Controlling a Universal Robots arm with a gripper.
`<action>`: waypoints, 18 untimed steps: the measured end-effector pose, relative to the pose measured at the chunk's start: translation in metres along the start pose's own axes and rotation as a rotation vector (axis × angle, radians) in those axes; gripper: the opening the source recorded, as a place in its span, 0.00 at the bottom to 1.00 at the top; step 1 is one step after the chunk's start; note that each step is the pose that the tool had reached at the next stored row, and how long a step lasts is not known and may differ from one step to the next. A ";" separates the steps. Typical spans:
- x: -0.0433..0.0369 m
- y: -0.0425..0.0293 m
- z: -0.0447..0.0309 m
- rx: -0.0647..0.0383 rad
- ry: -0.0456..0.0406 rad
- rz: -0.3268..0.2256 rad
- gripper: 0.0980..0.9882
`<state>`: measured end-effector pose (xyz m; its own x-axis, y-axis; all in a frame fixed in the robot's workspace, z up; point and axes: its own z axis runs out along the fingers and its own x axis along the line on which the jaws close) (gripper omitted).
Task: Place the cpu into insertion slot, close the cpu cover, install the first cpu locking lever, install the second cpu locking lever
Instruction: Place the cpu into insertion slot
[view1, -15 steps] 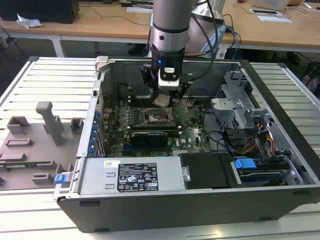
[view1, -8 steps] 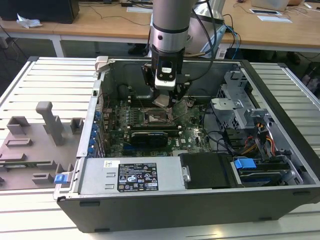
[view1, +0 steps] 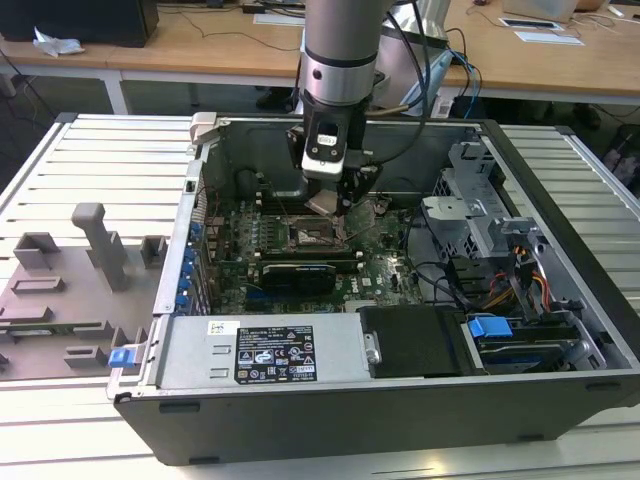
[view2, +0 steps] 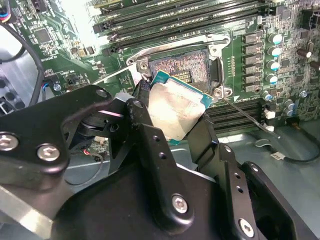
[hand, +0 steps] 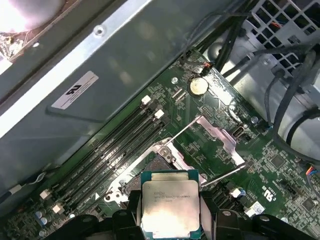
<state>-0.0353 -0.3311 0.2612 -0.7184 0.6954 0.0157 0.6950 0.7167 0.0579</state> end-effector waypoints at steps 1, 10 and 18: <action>0.0000 0.0000 0.0000 0.000 -0.0005 0.008 0.50; 0.0000 0.0000 0.0006 -0.002 -0.0064 0.108 0.50; 0.0000 -0.0001 0.0009 -0.001 -0.0128 0.190 0.50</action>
<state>-0.0353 -0.3311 0.2603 -0.5741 0.8187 0.0138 0.8179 0.5726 0.0564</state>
